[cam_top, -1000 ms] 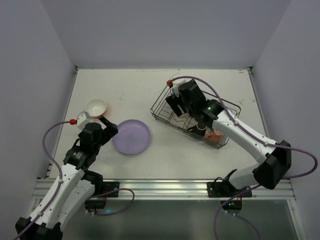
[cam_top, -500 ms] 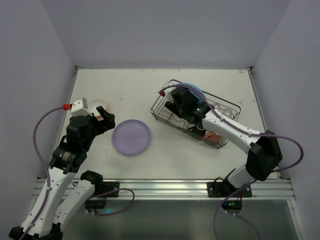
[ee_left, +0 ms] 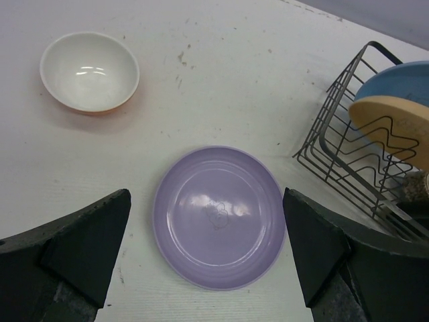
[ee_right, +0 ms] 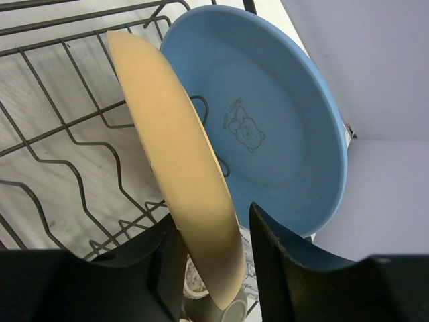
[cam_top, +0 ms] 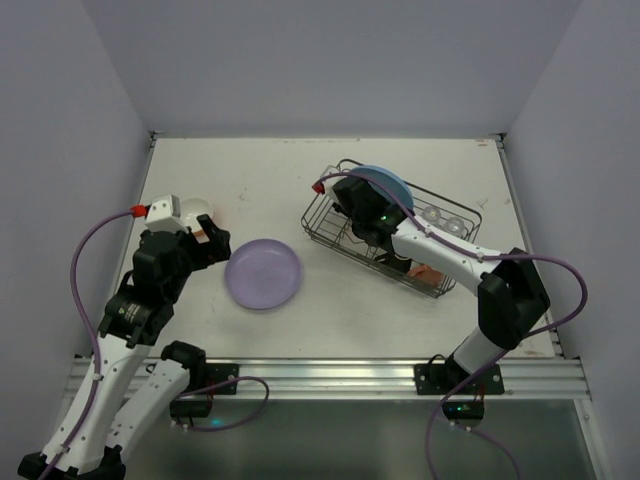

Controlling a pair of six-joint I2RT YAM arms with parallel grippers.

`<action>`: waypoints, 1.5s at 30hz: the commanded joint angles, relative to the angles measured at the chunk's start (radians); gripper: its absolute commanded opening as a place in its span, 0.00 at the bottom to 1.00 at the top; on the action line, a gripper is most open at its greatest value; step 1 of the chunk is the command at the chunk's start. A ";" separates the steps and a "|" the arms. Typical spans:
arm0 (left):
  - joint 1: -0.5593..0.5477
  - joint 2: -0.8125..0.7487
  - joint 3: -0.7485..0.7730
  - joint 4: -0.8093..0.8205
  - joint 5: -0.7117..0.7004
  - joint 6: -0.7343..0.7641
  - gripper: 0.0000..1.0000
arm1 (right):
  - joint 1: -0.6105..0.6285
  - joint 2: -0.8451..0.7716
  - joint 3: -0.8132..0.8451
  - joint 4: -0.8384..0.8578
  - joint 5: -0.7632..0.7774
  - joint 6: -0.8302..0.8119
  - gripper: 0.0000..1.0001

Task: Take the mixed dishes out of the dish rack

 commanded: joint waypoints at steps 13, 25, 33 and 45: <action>0.003 -0.009 -0.004 0.035 0.026 0.039 1.00 | 0.002 -0.046 0.039 0.021 0.030 -0.061 0.18; 0.003 -0.007 -0.009 0.042 0.042 0.042 1.00 | 0.002 -0.095 0.067 0.018 0.044 -0.099 0.03; 0.003 -0.003 -0.007 0.044 0.045 0.044 1.00 | 0.007 -0.159 0.079 0.007 0.036 -0.111 0.01; 0.003 -0.003 -0.009 0.051 0.051 0.045 1.00 | 0.027 -0.257 0.113 -0.056 0.004 -0.090 0.00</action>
